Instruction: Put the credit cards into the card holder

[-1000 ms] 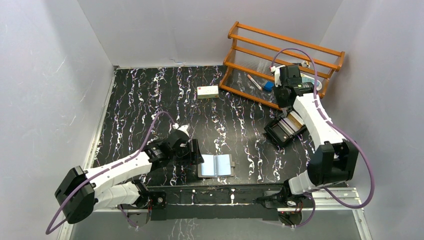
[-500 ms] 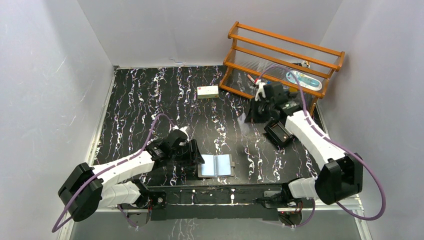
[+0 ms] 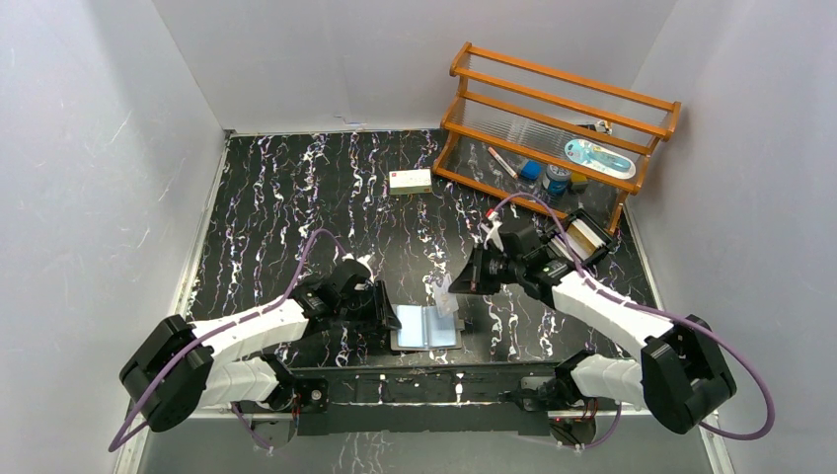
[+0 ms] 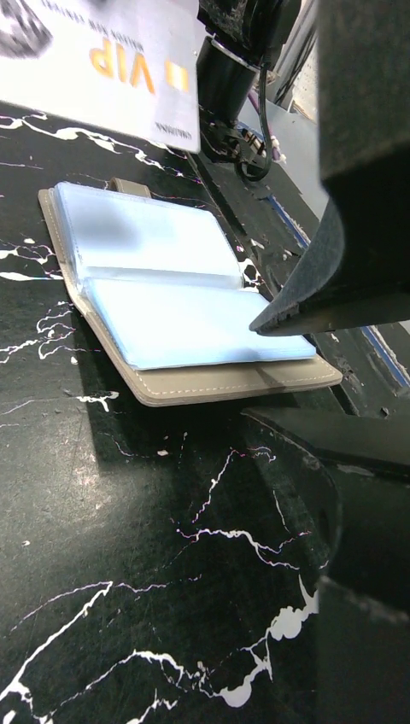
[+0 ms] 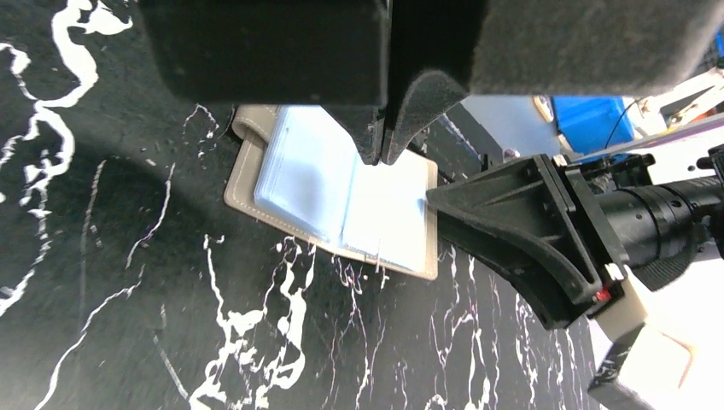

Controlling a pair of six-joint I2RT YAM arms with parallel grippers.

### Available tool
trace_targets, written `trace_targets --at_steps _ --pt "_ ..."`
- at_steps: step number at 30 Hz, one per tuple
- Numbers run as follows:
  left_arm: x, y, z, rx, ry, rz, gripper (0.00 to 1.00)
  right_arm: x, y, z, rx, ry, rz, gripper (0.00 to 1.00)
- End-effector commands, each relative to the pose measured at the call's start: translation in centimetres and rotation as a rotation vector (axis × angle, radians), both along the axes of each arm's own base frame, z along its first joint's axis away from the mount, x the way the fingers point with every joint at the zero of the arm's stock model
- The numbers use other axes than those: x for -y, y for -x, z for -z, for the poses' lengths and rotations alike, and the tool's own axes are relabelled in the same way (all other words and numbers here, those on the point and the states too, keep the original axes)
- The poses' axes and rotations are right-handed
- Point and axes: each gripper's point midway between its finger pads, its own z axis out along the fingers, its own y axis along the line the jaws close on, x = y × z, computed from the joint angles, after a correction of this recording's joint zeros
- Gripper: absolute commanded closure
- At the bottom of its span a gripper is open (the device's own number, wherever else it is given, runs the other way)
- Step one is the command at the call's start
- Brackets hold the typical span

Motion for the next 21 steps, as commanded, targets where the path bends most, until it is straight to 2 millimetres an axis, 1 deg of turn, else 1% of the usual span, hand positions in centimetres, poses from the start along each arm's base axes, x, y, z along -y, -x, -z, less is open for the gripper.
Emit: trace_targets --at_steps 1,6,10,14,21 --pt "-0.1 0.4 0.3 -0.017 0.012 0.001 0.69 -2.3 0.1 -1.5 0.026 -0.137 -0.016 1.0" --pt "0.0 0.5 0.6 -0.029 0.011 0.002 0.88 -2.4 1.1 0.5 0.011 -0.124 -0.036 1.0" --pt "-0.2 0.6 0.9 -0.039 0.003 -0.002 1.0 -2.7 1.5 1.4 0.006 -0.138 -0.046 1.0" --pt "-0.7 0.8 1.5 -0.051 -0.016 -0.015 1.0 -2.8 2.0 2.6 -0.015 -0.13 -0.053 1.0" --pt "-1.0 1.1 2.1 -0.062 -0.027 -0.027 1.0 -3.5 2.9 3.8 -0.027 -0.123 -0.08 1.0"
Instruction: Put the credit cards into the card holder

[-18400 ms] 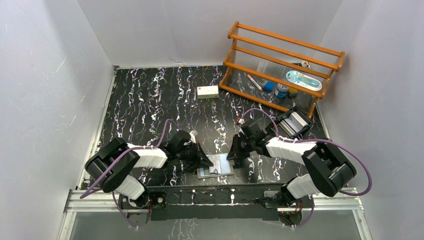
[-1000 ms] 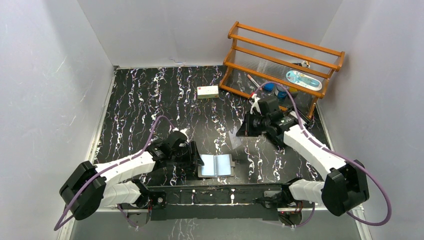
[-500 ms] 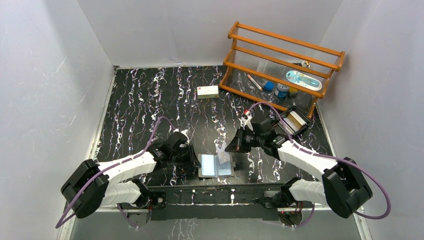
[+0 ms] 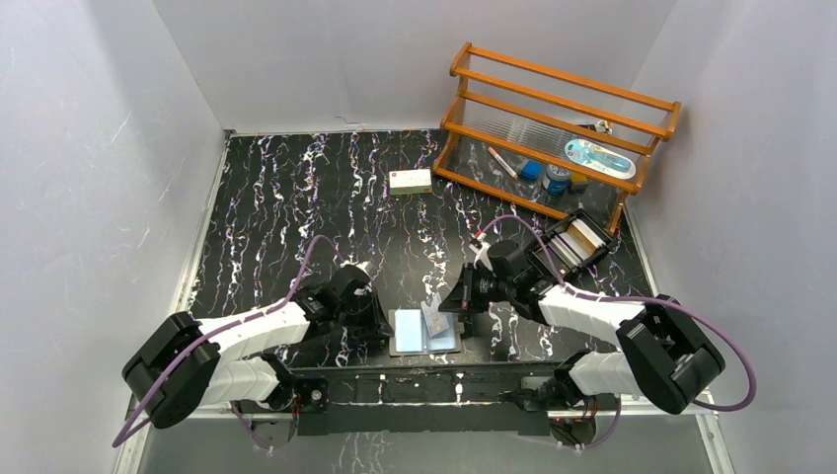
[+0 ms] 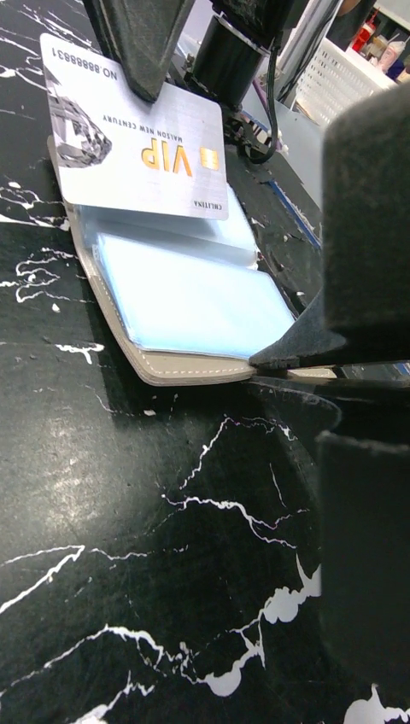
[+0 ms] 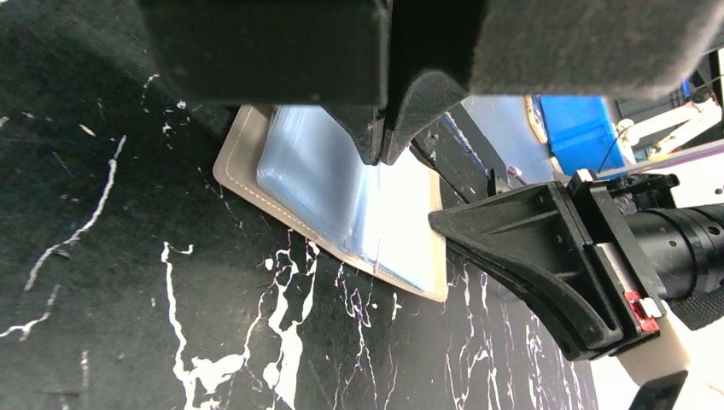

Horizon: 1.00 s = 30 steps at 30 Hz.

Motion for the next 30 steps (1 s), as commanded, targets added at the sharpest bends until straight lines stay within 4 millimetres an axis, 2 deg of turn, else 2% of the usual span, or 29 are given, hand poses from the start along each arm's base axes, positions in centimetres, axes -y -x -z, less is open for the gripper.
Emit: trace_targets --at_steps 1,13,24,30 --pt "-0.6 0.3 0.6 -0.017 -0.02 -0.01 1.0 -1.3 0.0 -0.5 0.04 -0.044 -0.029 1.0" --pt "-0.6 0.3 0.6 -0.014 -0.02 -0.01 1.0 -1.4 1.0 1.2 0.006 -0.02 -0.023 1.0" --pt "-0.8 0.3 0.7 -0.011 -0.025 -0.015 1.0 -0.4 1.0 1.0 0.007 0.003 0.037 1.0" --pt "-0.7 0.2 0.6 -0.009 -0.021 -0.015 1.0 -0.8 1.6 0.9 -0.012 -0.032 0.013 1.0"
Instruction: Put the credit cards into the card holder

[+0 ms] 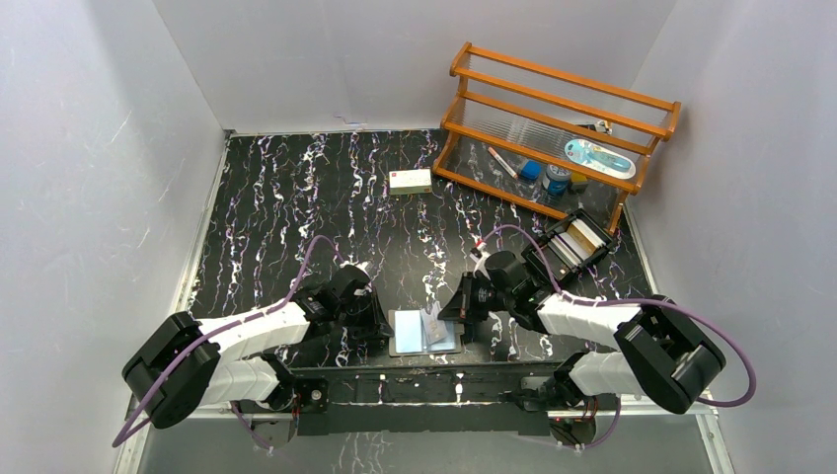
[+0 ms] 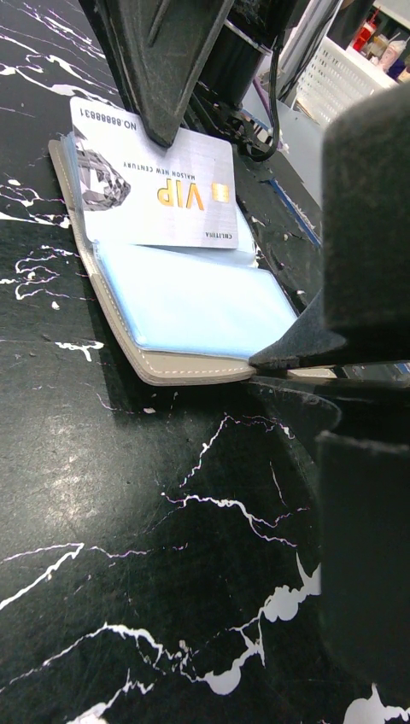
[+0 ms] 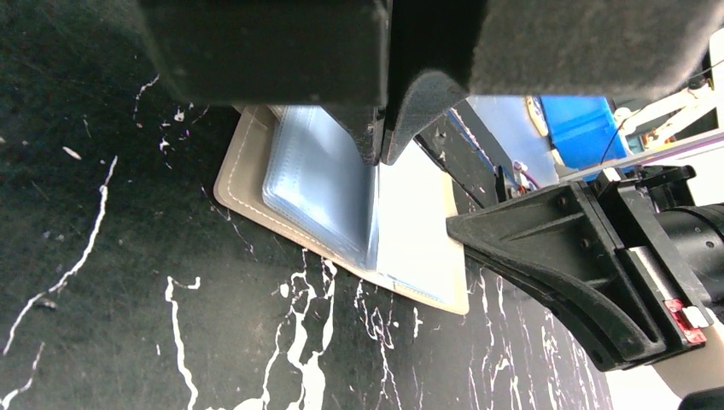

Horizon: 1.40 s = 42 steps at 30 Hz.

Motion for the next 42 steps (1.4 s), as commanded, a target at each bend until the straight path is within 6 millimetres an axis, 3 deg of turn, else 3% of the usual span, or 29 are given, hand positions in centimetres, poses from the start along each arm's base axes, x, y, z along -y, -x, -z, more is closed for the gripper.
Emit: trace_targets --at_steps 1,11,26,39,42 --pt "-0.5 0.1 0.4 -0.006 -0.016 -0.012 1.0 -0.6 0.2 -0.6 0.003 -0.046 -0.012 1.0" --pt "-0.6 0.2 0.5 -0.01 -0.02 -0.012 1.0 -1.6 0.6 -0.8 -0.016 -0.093 -0.03 1.0" --pt "-0.7 0.2 0.6 -0.012 -0.024 -0.015 1.0 -0.3 -0.3 -2.3 0.06 -0.043 0.029 1.0" --pt "-0.6 0.2 0.5 -0.011 -0.021 -0.015 1.0 -1.3 0.4 -1.4 0.017 -0.086 -0.014 1.0" --pt "-0.5 0.2 0.5 -0.014 -0.019 -0.015 1.0 -0.6 1.4 0.5 -0.025 -0.06 -0.02 1.0"
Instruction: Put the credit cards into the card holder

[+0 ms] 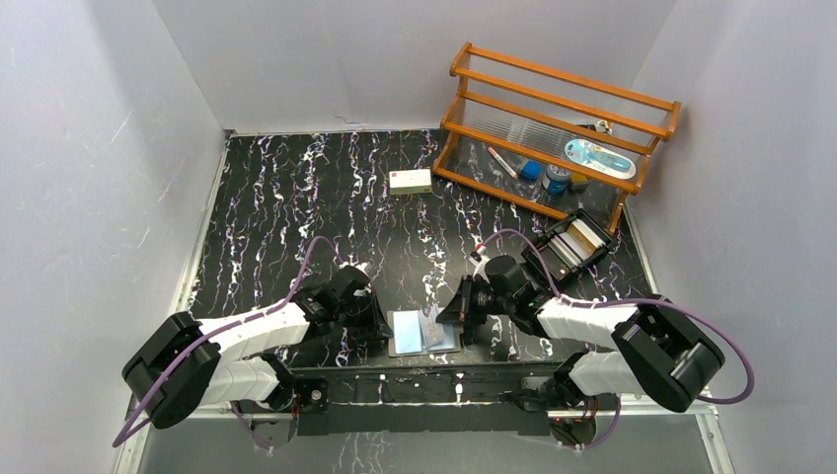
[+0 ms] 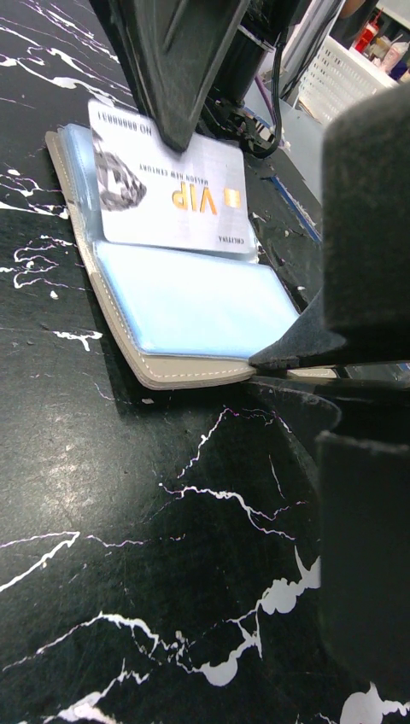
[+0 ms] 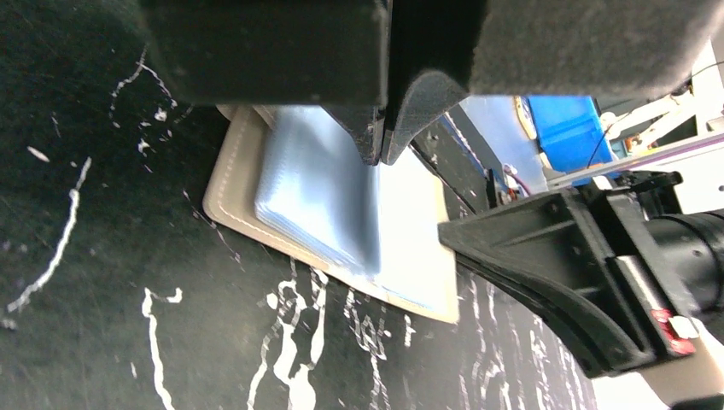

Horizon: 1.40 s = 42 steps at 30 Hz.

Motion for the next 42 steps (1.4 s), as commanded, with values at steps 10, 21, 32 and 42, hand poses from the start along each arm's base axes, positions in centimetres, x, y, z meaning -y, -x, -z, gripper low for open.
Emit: trace_targets --at_steps 10,21,32,42 --pt "-0.2 0.0 0.3 -0.01 -0.017 -0.002 1.0 -0.2 1.3 1.9 -0.038 -0.024 -0.04 1.0" --pt "-0.3 0.0 0.3 -0.011 -0.015 -0.004 1.0 -0.6 1.4 2.0 -0.047 -0.044 -0.049 1.0" --pt "-0.2 0.1 0.1 -0.009 -0.003 -0.008 1.0 -0.7 0.3 2.0 -0.032 -0.039 0.007 1.0" --pt "-0.1 0.2 0.1 -0.015 0.005 -0.012 1.0 -1.2 0.0 2.4 -0.048 -0.053 0.057 1.0"
